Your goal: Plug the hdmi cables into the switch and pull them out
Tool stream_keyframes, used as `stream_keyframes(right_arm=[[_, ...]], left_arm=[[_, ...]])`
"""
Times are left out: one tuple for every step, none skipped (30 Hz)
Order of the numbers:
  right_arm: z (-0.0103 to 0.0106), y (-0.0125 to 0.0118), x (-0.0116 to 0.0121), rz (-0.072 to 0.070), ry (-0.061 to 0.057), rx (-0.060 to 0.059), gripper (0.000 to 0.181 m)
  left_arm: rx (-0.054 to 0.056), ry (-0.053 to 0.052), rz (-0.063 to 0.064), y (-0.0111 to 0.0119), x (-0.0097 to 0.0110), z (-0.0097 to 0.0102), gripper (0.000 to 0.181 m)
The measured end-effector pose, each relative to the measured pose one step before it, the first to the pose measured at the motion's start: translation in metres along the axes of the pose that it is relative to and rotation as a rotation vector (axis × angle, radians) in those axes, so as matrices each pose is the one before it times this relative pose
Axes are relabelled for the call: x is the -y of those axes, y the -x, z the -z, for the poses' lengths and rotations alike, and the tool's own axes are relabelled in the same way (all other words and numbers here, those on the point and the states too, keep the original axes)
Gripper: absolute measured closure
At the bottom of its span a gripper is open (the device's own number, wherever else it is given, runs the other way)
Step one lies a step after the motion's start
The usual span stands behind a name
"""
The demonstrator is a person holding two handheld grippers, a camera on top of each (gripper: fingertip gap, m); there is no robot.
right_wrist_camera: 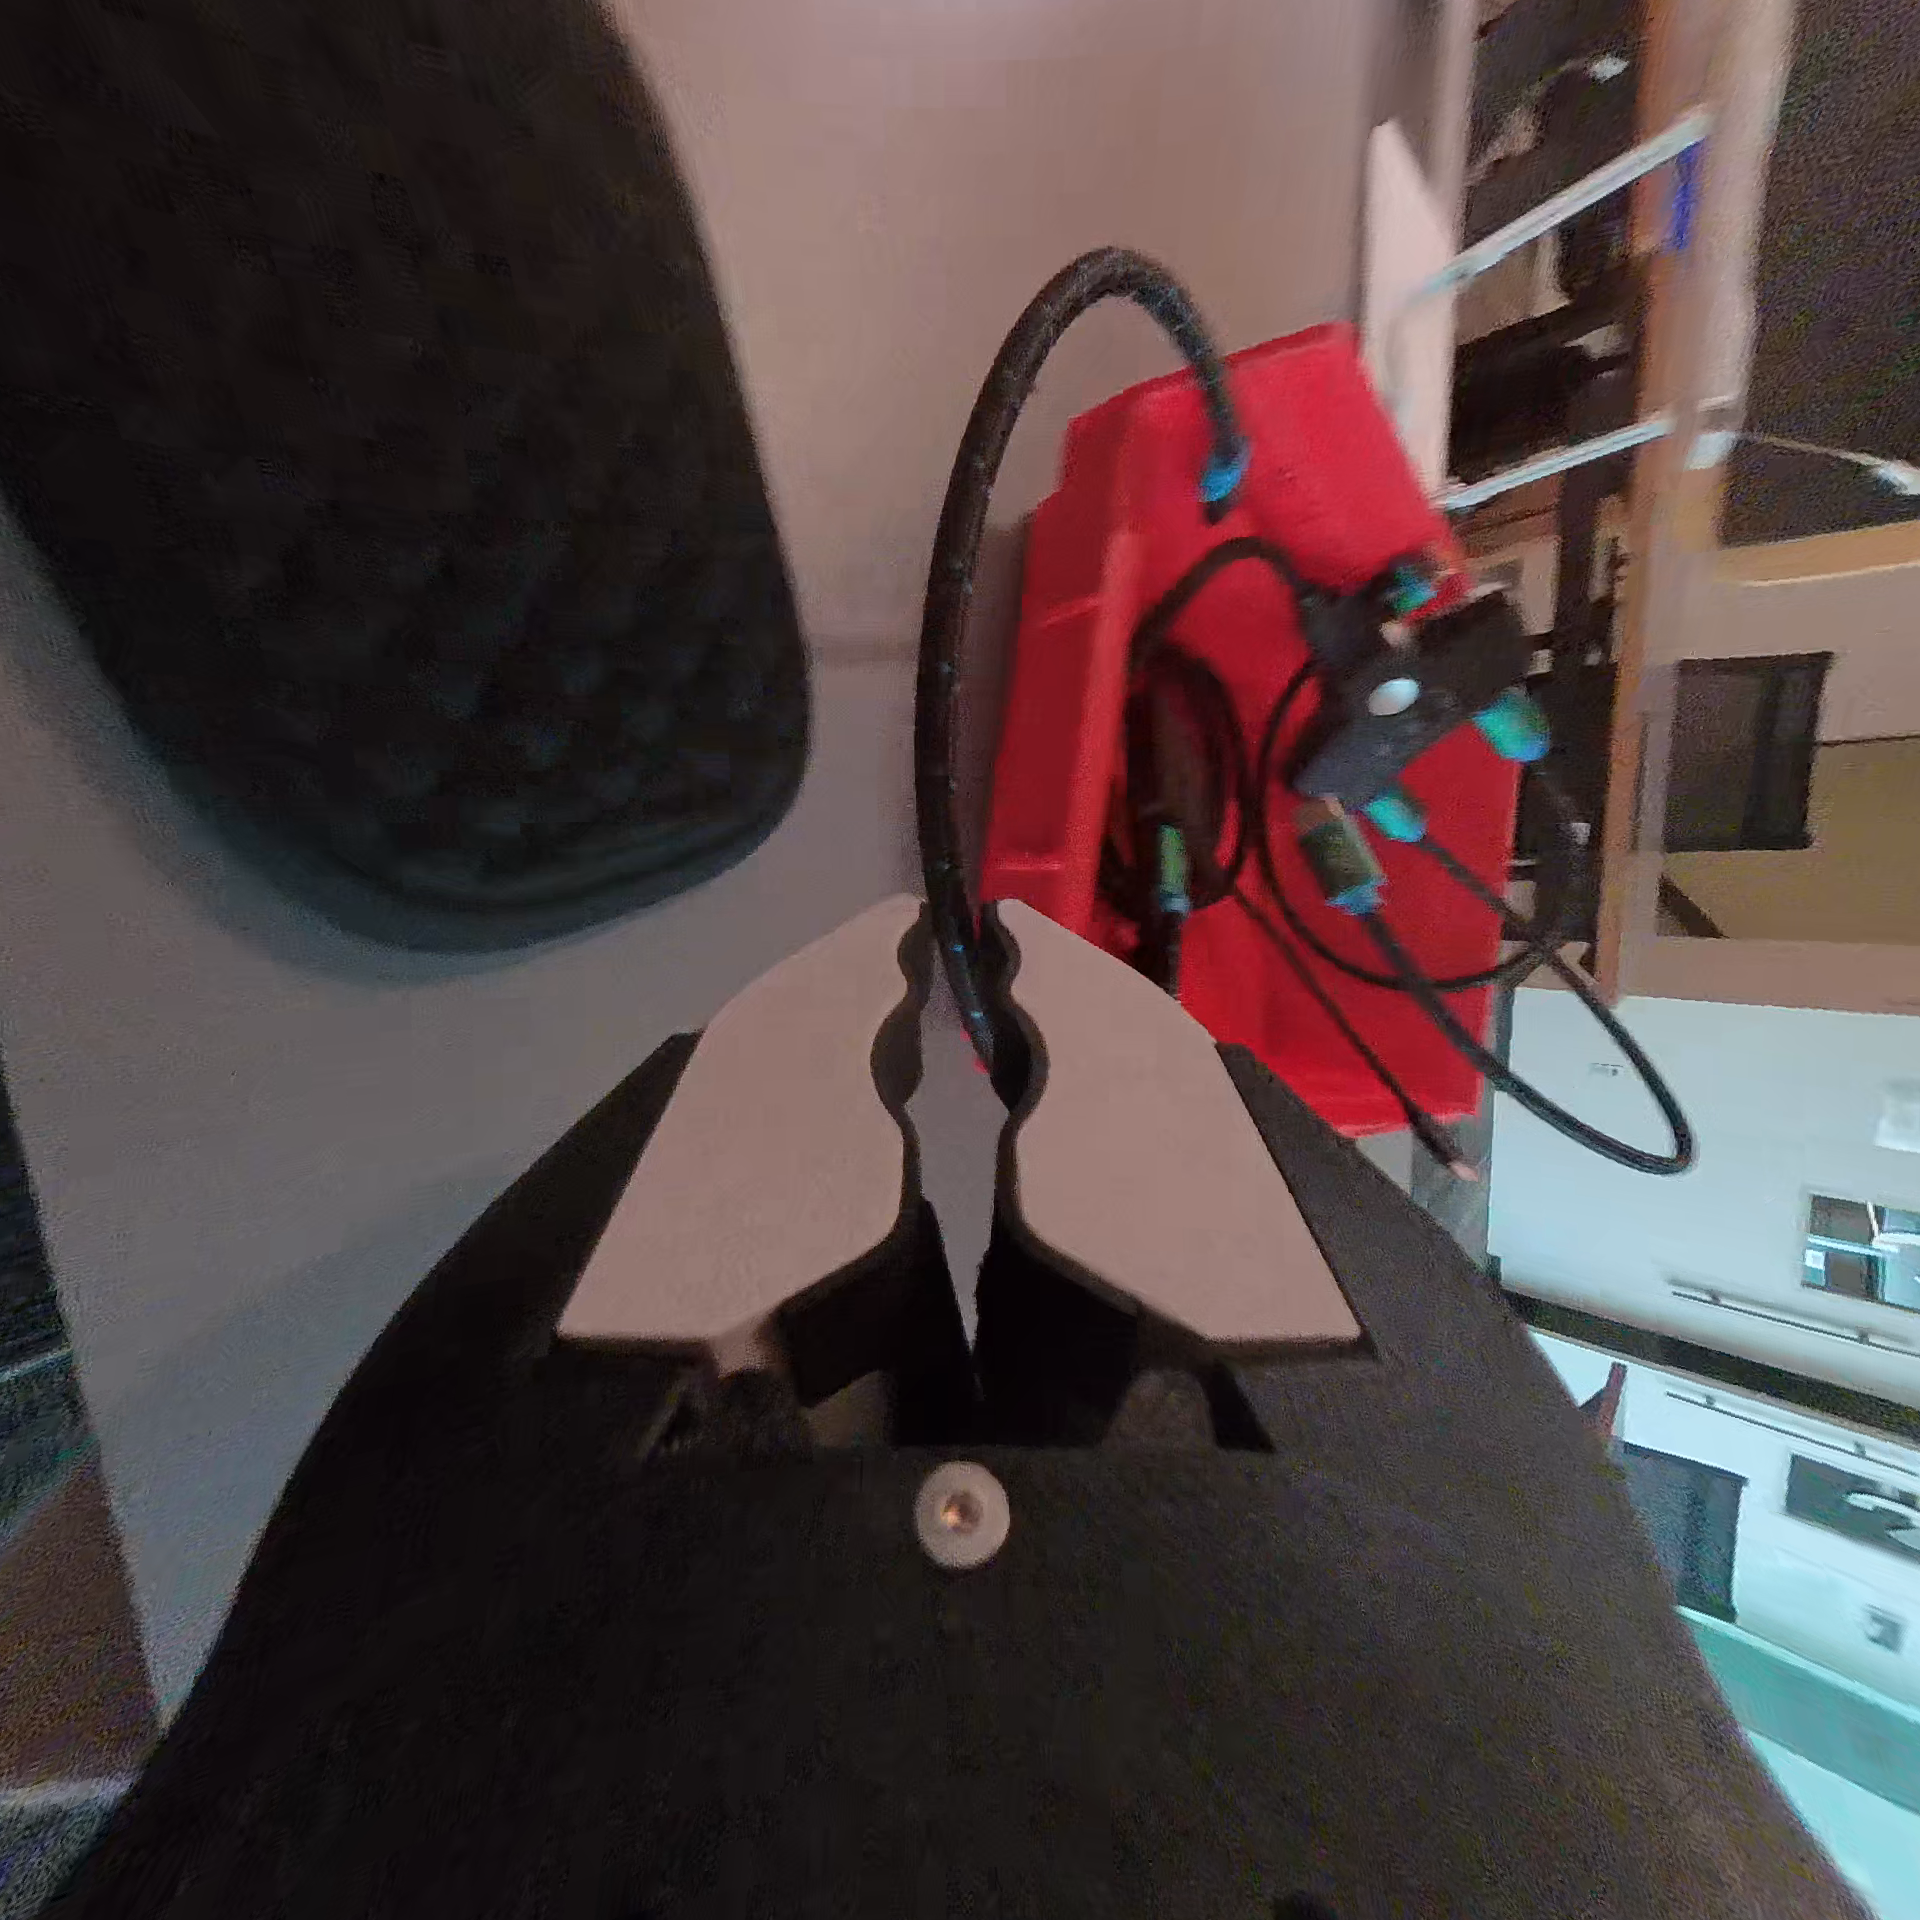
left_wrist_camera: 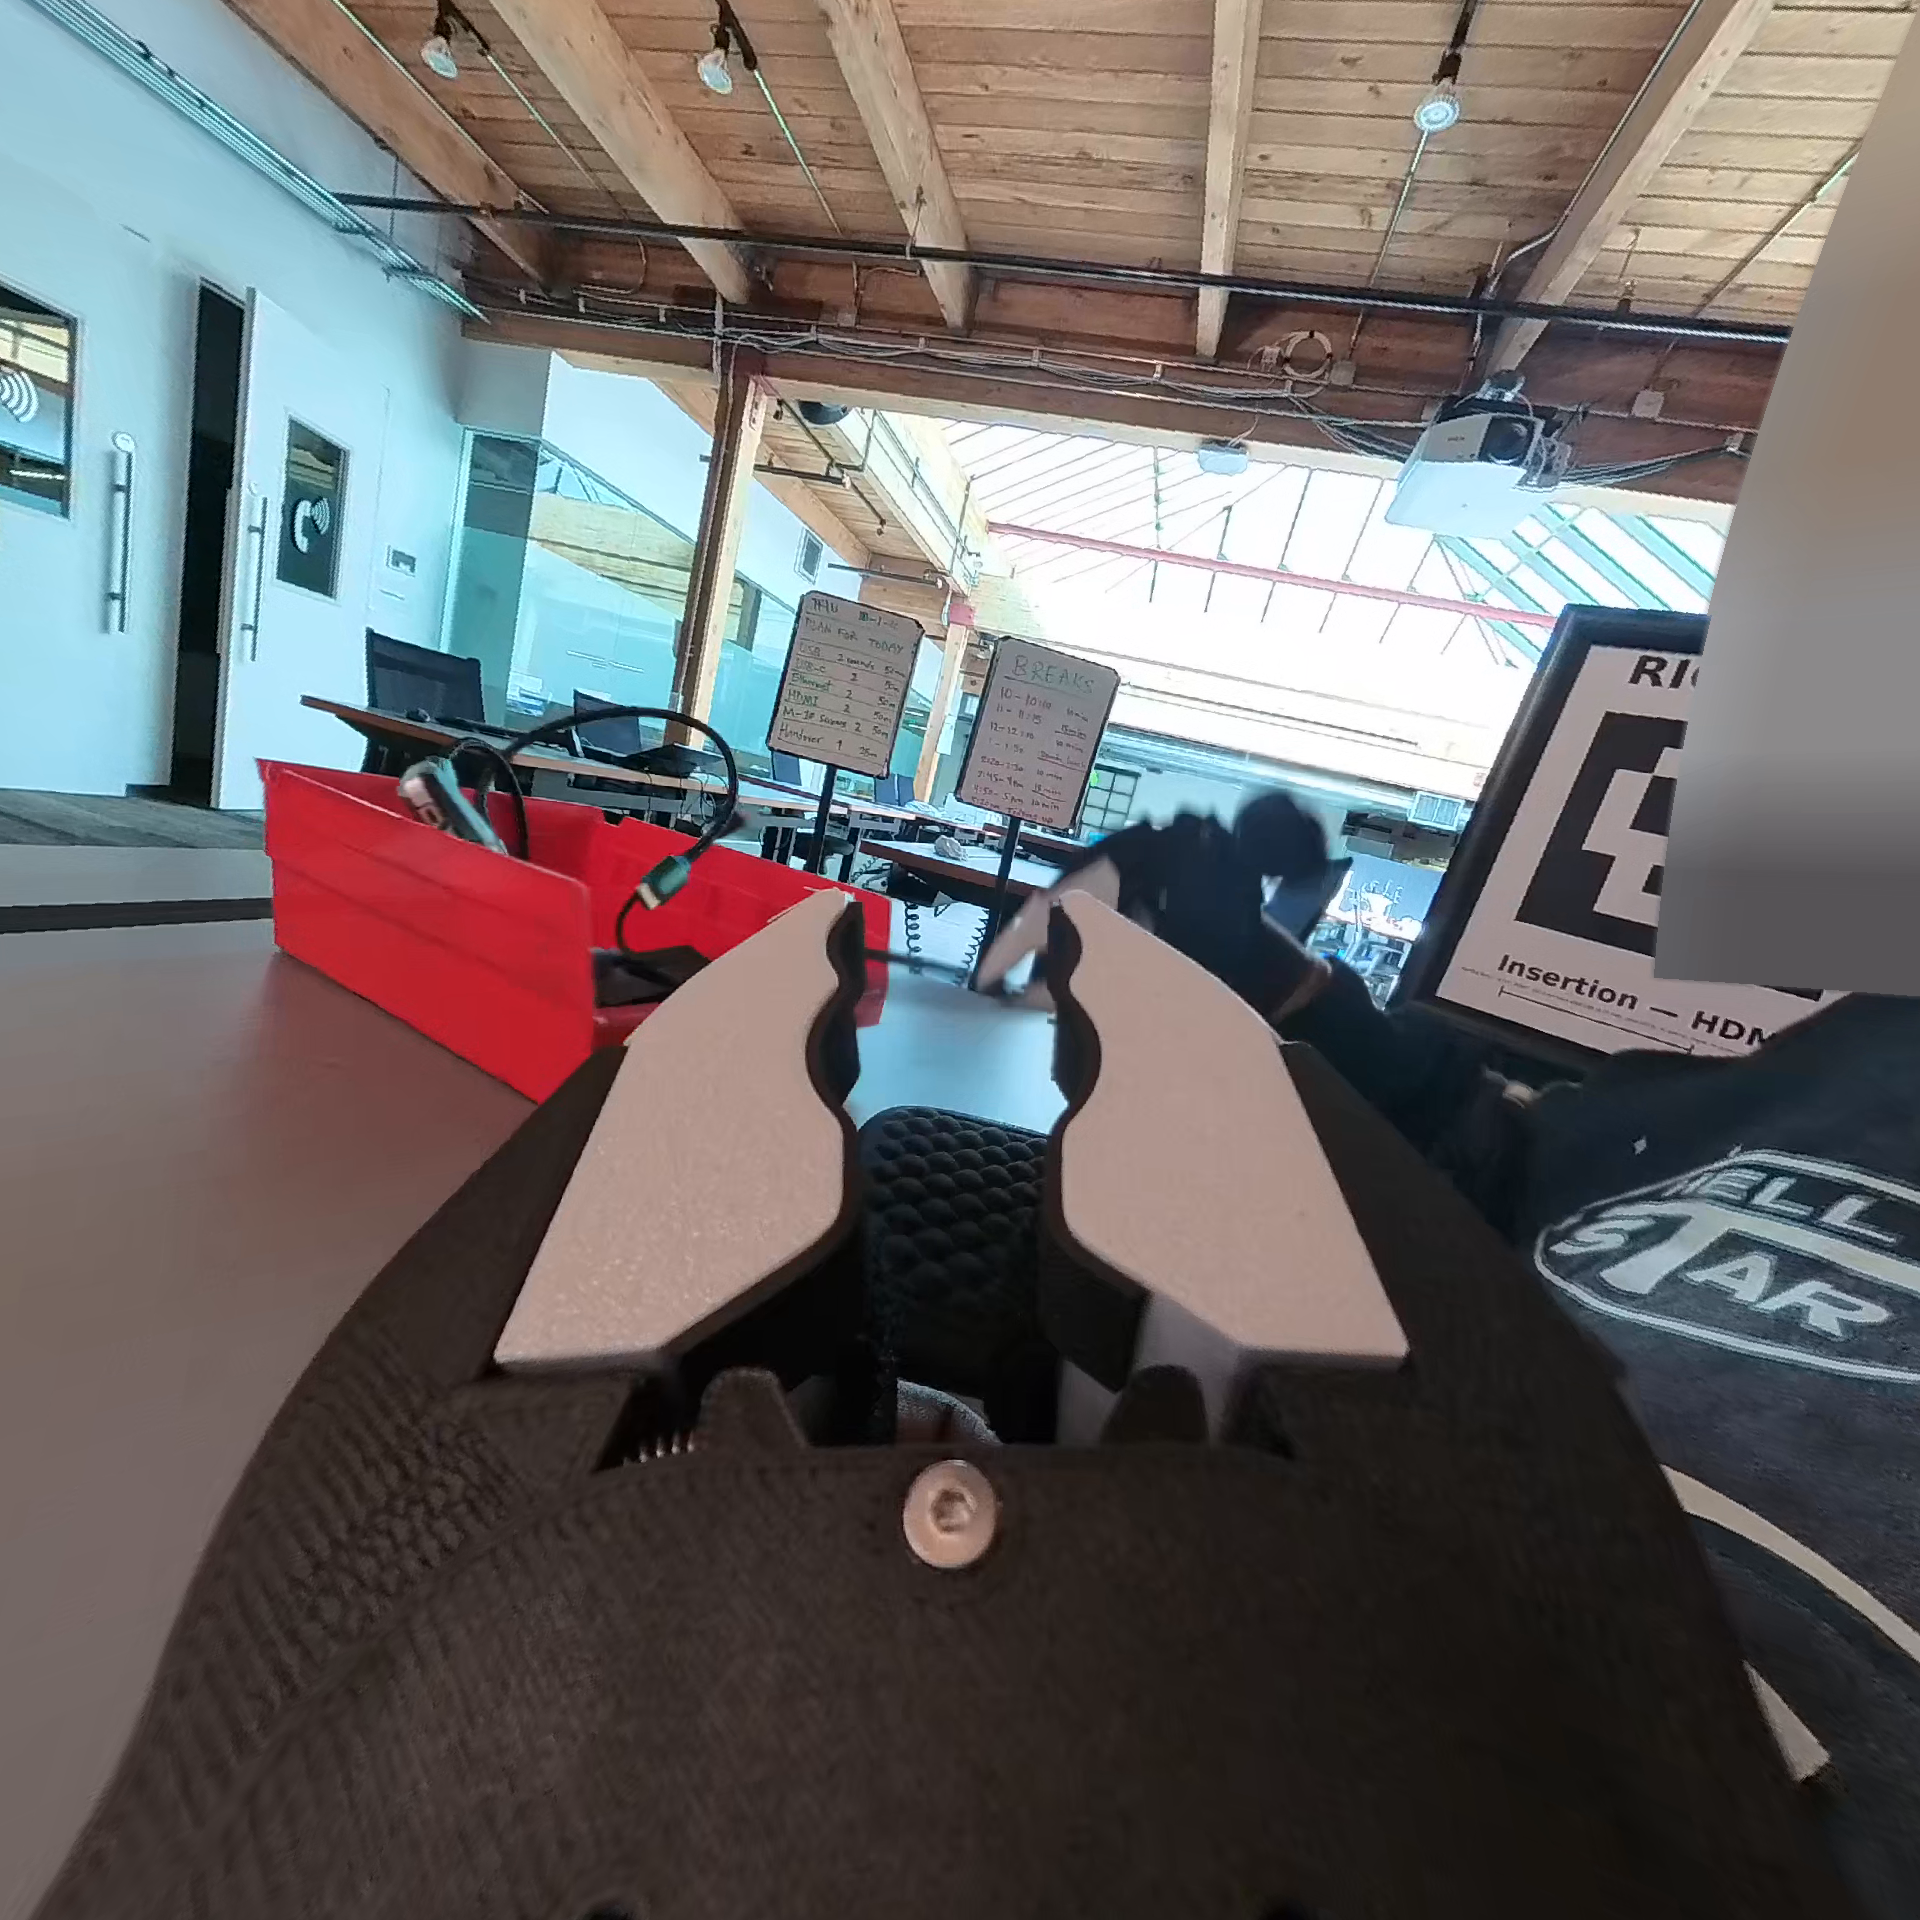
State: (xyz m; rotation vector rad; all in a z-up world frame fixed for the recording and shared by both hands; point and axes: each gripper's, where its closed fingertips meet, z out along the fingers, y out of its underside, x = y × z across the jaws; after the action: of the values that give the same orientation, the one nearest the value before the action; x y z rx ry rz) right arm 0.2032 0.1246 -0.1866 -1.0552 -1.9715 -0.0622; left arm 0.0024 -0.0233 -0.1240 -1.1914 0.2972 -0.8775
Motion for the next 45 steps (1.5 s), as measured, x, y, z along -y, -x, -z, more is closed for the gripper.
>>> stream_keyframes(right_arm=[[0.00813, -0.02354, 0.00632, -0.0369, -0.0396, -0.0621, 0.173], [0.00603, -0.02507, 0.00360, -0.0268, -0.0179, -0.0638, 0.174], [0.00188, -0.02462, 0.00132, -0.0412, 0.0003, -0.0490, 0.174], [-0.00232, -0.02093, 0.00013, -0.0564, 0.0125, -0.0184, 0.174], [-0.00283, -0.01983, 0.00106, -0.0541, 0.0073, -0.0141, 0.174], [-0.00675, -0.01863, 0.00290, -0.0463, 0.0042, -0.0125, 0.173], [-0.00844, -0.01647, 0.00271, -0.0475, 0.0117, 0.0003, 0.173], [-0.00910, -0.01750, 0.00137, -0.0580, 0.0248, -0.0092, 0.173], [-0.01139, -0.01771, 0.00029, -0.0588, 0.0377, -0.0138, 0.173], [-0.01197, -0.01497, -0.00075, -0.0496, 0.0466, -0.0043, 0.173], [-0.01399, -0.01482, 0.00091, -0.0451, 0.0399, -0.0093, 0.173], [-0.01394, -0.01413, 0.00131, -0.0403, 0.0364, -0.0153, 0.173], [-0.01623, -0.01305, -0.00018, -0.0307, 0.0509, -0.0175, 0.172], [-0.01633, -0.01079, -0.00336, -0.0113, 0.0730, -0.0183, 0.173], [-0.01755, -0.00766, -0.00205, 0.0035, 0.0654, -0.0165, 0.173], [-0.01689, -0.00402, -0.00069, 0.0146, 0.0487, -0.0106, 0.173], [-0.01667, -0.00184, -0.00057, 0.0137, 0.0401, -0.0114, 0.173], [-0.01532, 0.00068, -0.00259, 0.0065, 0.0458, 0.0018, 0.173], [-0.01436, 0.00392, -0.00336, 0.0076, 0.0449, 0.0176, 0.173], [-0.01201, 0.00460, -0.00192, 0.0046, 0.0238, 0.0172, 0.172], [-0.00981, 0.00379, -0.00110, 0.0031, 0.0070, 0.0113, 0.171], [-0.00943, 0.00316, -0.00007, 0.0106, -0.0049, -0.0009, 0.171], [-0.00865, 0.00284, -0.00132, 0.0124, -0.0012, -0.0075, 0.170], [-0.00791, 0.00461, -0.00326, 0.0053, 0.0067, 0.0035, 0.170], [-0.00808, 0.01229, -0.00682, 0.0035, 0.0217, 0.0535, 0.171], [-0.01006, 0.01346, -0.00640, 0.0040, 0.0190, 0.0576, 0.172], [-0.00779, 0.00343, -0.00512, 0.0076, 0.0054, -0.0107, 0.172], [-0.00394, 0.00111, -0.00305, 0.0074, -0.0069, -0.0185, 0.172], [0.00064, 0.00134, 0.00030, -0.0204, -0.0255, -0.0024, 0.167], [0.00457, 0.00202, 0.00240, -0.0438, -0.0379, 0.0174, 0.157], [0.00737, 0.00220, 0.00375, -0.0489, -0.0451, 0.0280, 0.144], [0.00994, 0.00147, 0.00492, -0.0492, -0.0500, 0.0247, 0.131], [0.01205, 0.00045, 0.00475, -0.0427, -0.0471, 0.0124, 0.119], [0.01402, -0.00085, 0.00425, -0.0343, -0.0436, -0.0031, 0.109], [0.01594, -0.00220, 0.00249, -0.0333, -0.0383, -0.0194, 0.104], [0.01834, -0.00403, 0.00121, -0.0386, -0.0396, -0.0323, 0.101], [0.01911, -0.00482, -0.00017, -0.0498, -0.0396, -0.0346, 0.099], [0.01903, -0.00570, -0.00198, -0.0649, -0.0383, -0.0388, 0.101], [0.01799, -0.00473, -0.00357, -0.0754, -0.0339, -0.0299, 0.104], [0.01490, -0.00175, -0.00534, -0.0688, -0.0226, -0.0072, 0.108], [0.01091, 0.00210, -0.00841, -0.0362, 0.0149, 0.0223, 0.109], [0.00630, 0.00187, -0.01346, -0.0133, 0.0498, 0.0200, 0.107], [0.00177, -0.00061, -0.01694, -0.0049, 0.0657, 0.0033, 0.105], [-0.00308, -0.00080, -0.01718, -0.0037, 0.0689, -0.0003, 0.101], [-0.00767, 0.00250, -0.01718, -0.0007, 0.0673, 0.0211, 0.100]], left_arm=[[-0.0005, -0.0020, -0.0030, -0.00035, 0.00028, 0.00020, 0.148], [0.0001, -0.0027, -0.0029, -0.00027, 0.00034, 0.00032, 0.148], [0.0004, -0.0025, -0.0022, -0.00013, 0.00029, 0.00020, 0.148], [0.0002, -0.0012, -0.0013, -0.00009, 0.00019, 0.00012, 0.148], [-0.0002, 0.0002, -0.0005, -0.00015, 0.00003, -0.00002, 0.148], [-0.0002, 0.0005, 0.0000, 0.00005, -0.00008, -0.00003, 0.148], [0.0001, -0.0001, -0.0001, 0.00002, 0.00001, 0.00000, 0.148], [0.0003, -0.0009, -0.0001, -0.00002, 0.00013, 0.00000, 0.148], [0.0004, -0.0013, 0.0001, 0.00013, 0.00018, 0.00014, 0.148], [0.0004, -0.0015, 0.0004, 0.00004, 0.00021, 0.00019, 0.148], [0.0004, -0.0013, 0.0003, 0.00003, 0.00023, 0.00004, 0.148], [0.0001, -0.0006, 0.0000, 0.00010, 0.00003, 0.00006, 0.148], [-0.0003, 0.0000, -0.0006, -0.00014, -0.00003, 0.00000, 0.148], [-0.0003, 0.0002, -0.0013, -0.00012, 0.00003, -0.00002, 0.148], [-0.0003, 0.0002, -0.0016, -0.00023, 0.00000, -0.00001, 0.148], [-0.0003, -0.0012, -0.0019, -0.00024, 0.00007, 0.00016, 0.148], [0.0004, -0.0030, -0.0020, -0.00015, 0.00041, 0.00030, 0.148], [0.0008, -0.0040, -0.0016, 0.00003, 0.00054, 0.00039, 0.148], [0.0011, -0.0043, -0.0005, -0.00001, 0.00058, 0.00037, 0.148], [0.0008, -0.0032, 0.0012, 0.00027, 0.00040, 0.00033, 0.148], [0.0001, -0.0011, 0.0028, 0.00025, 0.00021, 0.00007, 0.148], [-0.0001, 0.0008, 0.0032, 0.00024, -0.00008, -0.00016, 0.148], [-0.0006, 0.0017, 0.0022, 0.00019, -0.00025, -0.00015, 0.148], [-0.0009, 0.0014, 0.0000, -0.00014, -0.00016, -0.00007, 0.148], [-0.0006, 0.0003, -0.0023, -0.00028, -0.00006, -0.00007, 0.148], [-0.0001, -0.0004, -0.0029, -0.00029, -0.00003, 0.00006, 0.148], [0.0000, -0.0002, -0.0019, -0.00015, 0.00001, 0.00013, 0.148], [0.0004, -0.0003, -0.0005, -0.00005, 0.00000, -0.00001, 0.148], [0.0011, -0.0002, 0.0013, 0.00035, -0.00001, 0.00002, 0.148], [0.0010, 0.0007, 0.0035, 0.00044, -0.00002, -0.00011, 0.148], [0.0006, 0.0013, 0.0047, 0.00054, -0.00017, -0.00010, 0.148], [0.0002, 0.0022, 0.0042, 0.00036, -0.00027, -0.00020, 0.148], [-0.0006, 0.0022, 0.0019, 0.00012, -0.00026, -0.00022, 0.148], [-0.0004, 0.0002, -0.0011, -0.00011, -0.00006, 0.00002, 0.148], [0.0001, -0.0013, -0.0029, -0.00028, 0.00013, 0.00013, 0.148], [0.0000, -0.0017, -0.0032, -0.00040, 0.00021, 0.00024, 0.148], [0.0007, -0.0021, -0.0027, -0.00005, 0.00025, 0.00023, 0.148], [0.0010, -0.0022, -0.0018, -0.00008, 0.00026, 0.00022, 0.148], [0.0007, -0.0012, -0.0016, -0.00015, 0.00016, 0.00013, 0.148], [-0.0001, -0.0002, -0.0019, -0.00009, 0.00001, 0.00006, 0.148], [-0.0012, 0.0002, -0.0016, -0.00032, -0.00009, 0.00003, 0.148], [-0.0015, 0.0003, -0.0019, -0.00042, -0.00006, -0.00006, 0.148], [-0.0010, 0.0004, -0.0023, -0.00026, -0.00002, 0.00000, 0.148], [-0.0007, 0.0013, -0.0011, -0.00023, -0.00021, -0.00013, 0.148], [-0.0005, 0.0019, 0.0003, -0.00003, -0.00023, -0.00010, 0.148]])
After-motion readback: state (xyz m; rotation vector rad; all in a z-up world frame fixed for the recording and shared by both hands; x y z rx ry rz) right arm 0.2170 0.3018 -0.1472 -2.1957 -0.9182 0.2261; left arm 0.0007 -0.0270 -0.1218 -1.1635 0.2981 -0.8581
